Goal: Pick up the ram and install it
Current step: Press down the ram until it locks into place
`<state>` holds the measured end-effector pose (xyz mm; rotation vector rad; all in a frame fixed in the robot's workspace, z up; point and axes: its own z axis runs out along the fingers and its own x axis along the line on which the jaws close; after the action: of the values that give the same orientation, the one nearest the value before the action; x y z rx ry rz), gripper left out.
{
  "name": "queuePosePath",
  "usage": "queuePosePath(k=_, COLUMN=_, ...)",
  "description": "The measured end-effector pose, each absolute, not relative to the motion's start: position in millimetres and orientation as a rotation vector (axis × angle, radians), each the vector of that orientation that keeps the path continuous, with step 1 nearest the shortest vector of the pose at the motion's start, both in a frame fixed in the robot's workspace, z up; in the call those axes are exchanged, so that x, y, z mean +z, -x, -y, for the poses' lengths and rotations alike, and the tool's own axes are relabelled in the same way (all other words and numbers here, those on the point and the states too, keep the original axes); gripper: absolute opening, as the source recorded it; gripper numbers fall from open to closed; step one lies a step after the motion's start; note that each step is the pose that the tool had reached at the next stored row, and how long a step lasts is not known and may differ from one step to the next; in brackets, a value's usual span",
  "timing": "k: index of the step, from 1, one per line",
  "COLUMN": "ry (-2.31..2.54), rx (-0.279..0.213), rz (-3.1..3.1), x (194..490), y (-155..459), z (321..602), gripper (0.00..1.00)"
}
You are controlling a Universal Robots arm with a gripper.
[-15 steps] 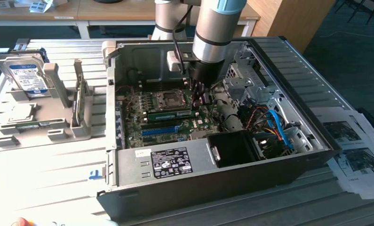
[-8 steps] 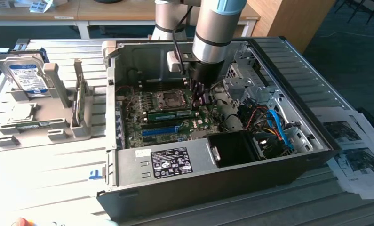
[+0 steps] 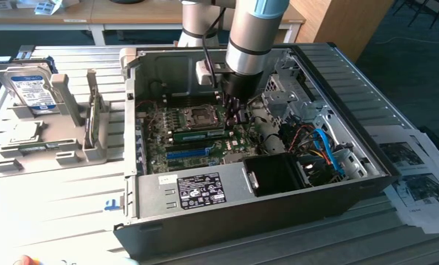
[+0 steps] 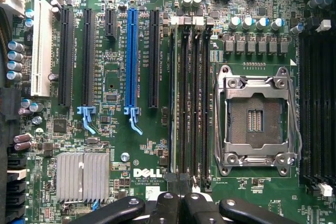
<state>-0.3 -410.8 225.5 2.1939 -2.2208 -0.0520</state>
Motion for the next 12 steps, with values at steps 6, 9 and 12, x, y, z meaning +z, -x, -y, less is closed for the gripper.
queuePosePath(k=6, ry=-2.194, rx=-0.052, rz=2.221, x=225.3, y=0.3, z=410.8, gripper=0.1)
queuePosePath(k=9, ry=-2.194, rx=-0.052, rz=2.221, x=224.4, y=0.3, z=410.8, gripper=0.1)
queuePosePath(k=12, ry=-2.194, rx=-0.052, rz=2.221, x=224.3, y=0.3, z=410.8, gripper=0.1)
